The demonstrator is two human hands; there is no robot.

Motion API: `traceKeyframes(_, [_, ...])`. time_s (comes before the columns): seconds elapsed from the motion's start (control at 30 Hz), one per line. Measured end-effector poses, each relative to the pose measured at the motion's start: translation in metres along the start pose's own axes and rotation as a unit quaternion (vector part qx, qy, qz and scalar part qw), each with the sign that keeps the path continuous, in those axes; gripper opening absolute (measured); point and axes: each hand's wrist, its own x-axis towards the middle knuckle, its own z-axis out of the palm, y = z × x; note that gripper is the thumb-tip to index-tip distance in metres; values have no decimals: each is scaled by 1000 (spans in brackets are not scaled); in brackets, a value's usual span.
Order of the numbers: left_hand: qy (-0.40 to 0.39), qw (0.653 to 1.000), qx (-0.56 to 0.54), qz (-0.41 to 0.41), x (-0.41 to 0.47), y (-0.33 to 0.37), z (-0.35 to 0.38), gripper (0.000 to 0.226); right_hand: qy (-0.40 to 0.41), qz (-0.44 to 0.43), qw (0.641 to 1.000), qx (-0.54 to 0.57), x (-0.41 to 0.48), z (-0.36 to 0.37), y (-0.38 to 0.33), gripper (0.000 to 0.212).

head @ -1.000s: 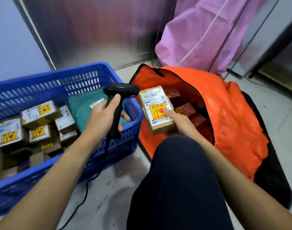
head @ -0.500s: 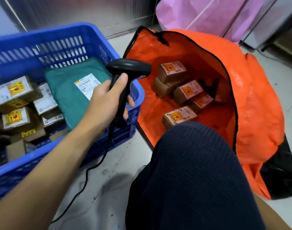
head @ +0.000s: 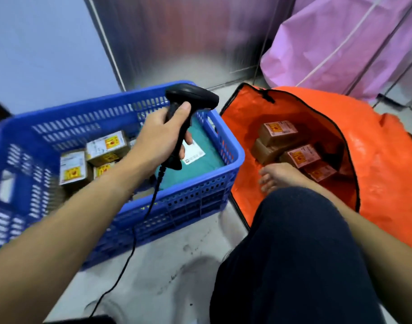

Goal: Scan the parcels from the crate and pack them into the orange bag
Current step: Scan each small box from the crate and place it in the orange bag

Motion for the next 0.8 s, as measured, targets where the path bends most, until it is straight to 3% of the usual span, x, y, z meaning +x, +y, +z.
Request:
traceKeyframes(0.2, [57,997,47,33,-30,19,-73,38,-69,-124,986,-89,-46,19,-83,13])
traceKeyframes(0.33, [131,991,22,3,-64,20,-115,34,-90,-178,958,-207,-64,39,-138,17])
traceKeyframes(0.5, [214,977,-9,15,-85,3,-162,31,-124,-224,928,-269,-72,93,-194,19])
traceKeyframes(0.6, [223,975,-5,24,-86,-1,-185,21,-160,-249,916,-270,-80,138,-206,23])
traceKeyframes(0.8, [228,971,64,-34,-96,-6,-220,4,-187,-303,879,-317,-71,231,-207,25])
